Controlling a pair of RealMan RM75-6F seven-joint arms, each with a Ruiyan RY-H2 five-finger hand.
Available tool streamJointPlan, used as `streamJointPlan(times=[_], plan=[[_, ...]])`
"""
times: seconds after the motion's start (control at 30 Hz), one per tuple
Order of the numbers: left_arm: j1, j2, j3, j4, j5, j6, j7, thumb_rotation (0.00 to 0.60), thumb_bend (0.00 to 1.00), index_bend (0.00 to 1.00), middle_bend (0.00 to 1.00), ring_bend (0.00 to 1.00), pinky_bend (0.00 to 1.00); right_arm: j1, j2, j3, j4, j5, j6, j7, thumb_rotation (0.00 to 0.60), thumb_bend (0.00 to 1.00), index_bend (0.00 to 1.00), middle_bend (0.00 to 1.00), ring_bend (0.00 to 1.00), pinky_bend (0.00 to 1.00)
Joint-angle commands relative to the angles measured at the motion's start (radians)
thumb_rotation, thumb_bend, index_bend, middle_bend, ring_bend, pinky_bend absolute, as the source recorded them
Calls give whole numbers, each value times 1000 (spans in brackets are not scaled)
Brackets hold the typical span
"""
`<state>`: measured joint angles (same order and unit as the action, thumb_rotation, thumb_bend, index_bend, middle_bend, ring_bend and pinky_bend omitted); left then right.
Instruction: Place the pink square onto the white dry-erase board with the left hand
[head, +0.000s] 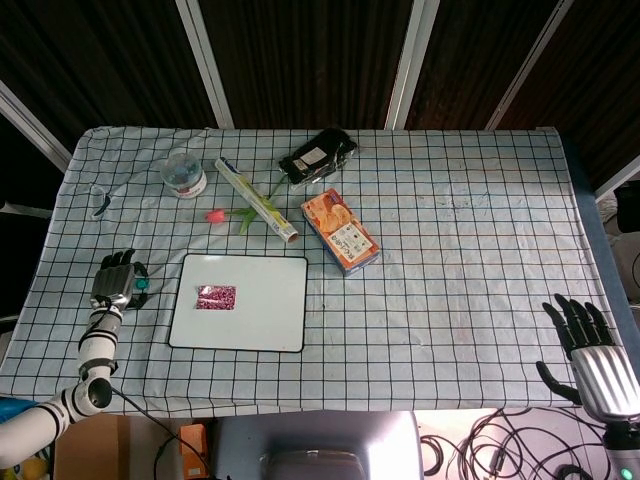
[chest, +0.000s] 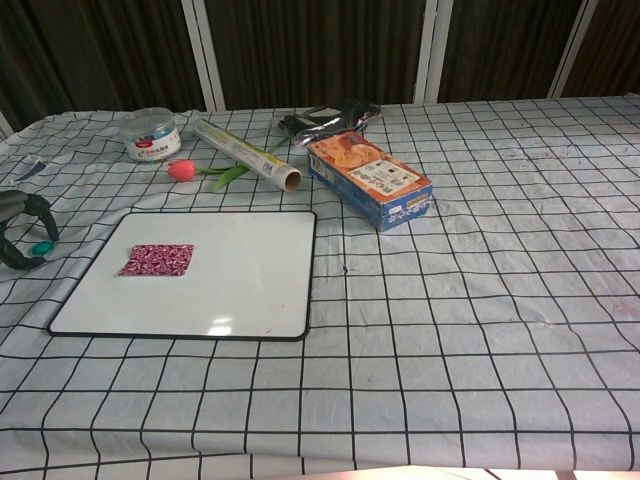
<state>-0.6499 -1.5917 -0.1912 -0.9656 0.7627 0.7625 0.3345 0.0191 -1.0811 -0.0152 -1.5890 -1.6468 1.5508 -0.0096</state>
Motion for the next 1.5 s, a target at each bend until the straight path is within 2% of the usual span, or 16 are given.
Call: streamJointPlan(times=[0.03, 0.6, 0.87, 1.1, 1.5], plan=[[0, -8, -1, 15, 3, -8, -7, 600, 346, 414, 49, 0, 35, 0, 0, 0, 0, 0, 0, 0, 600, 255, 0, 0, 0, 0], [2, -23, -12, 55, 13, -15, -17, 600, 345, 515, 88, 0, 43, 1, -2, 1, -2, 4, -5, -7, 600, 255, 0, 0, 0, 0], [11, -6, -21, 33, 16, 4, -16, 600, 347, 530, 93, 0, 44, 0, -3, 1, -2, 2, -4, -8, 600, 255, 0, 0, 0, 0], [9, 19, -29, -35, 26, 54, 13, 600, 347, 530, 95, 1, 47, 1, -4, -1, -3, -3, -4, -12, 600, 256, 0, 0, 0, 0], [-27, 68, -53, -270, 24, 166, 132, 600, 347, 522, 95, 0, 46, 0, -4, -3, -2, -9, -1, -12, 600, 255, 0, 0, 0, 0]])
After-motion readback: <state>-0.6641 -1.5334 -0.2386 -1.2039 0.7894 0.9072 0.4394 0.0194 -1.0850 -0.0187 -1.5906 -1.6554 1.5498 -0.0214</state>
